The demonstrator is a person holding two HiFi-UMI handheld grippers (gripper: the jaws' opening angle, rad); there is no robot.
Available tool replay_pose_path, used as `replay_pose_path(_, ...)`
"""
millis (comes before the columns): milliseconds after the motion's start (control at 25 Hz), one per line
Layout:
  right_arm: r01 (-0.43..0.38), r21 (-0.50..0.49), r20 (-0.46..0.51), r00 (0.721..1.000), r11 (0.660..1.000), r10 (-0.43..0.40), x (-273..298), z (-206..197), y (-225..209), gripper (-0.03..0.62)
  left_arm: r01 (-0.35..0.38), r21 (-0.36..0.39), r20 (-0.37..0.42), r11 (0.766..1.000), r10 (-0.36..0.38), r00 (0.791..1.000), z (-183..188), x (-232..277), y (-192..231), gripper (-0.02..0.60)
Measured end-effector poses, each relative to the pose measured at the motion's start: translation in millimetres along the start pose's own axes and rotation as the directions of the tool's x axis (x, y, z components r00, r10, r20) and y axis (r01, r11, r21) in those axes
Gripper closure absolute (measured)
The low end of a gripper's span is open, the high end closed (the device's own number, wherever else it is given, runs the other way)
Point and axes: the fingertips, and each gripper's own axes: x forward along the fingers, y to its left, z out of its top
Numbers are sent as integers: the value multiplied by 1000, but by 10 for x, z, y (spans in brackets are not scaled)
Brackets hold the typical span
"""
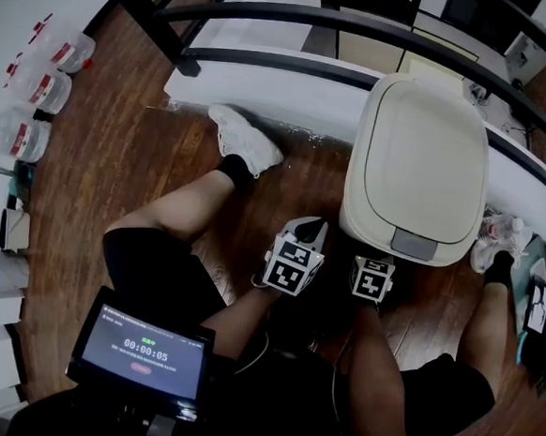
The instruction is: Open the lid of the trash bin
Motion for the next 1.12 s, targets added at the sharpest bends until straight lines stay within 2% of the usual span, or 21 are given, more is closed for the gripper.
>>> replay_pose_path(400,13,3,-34,999,1000,-13,64,-107,-5,589,1,-10,-12,1000,-1,1000,-53,70,-1,583)
replay_pose_path(640,-17,3,-46,999,1000,17,208,-186,-44,589,-3,-10,-28,1000,3,1000,-145,194,28,583)
replay_pose_path(1120,-22,56,-69,997,998,25,202,-215,-59,589,0,-20,-30,1000,-1,1000,-153,179,8,583)
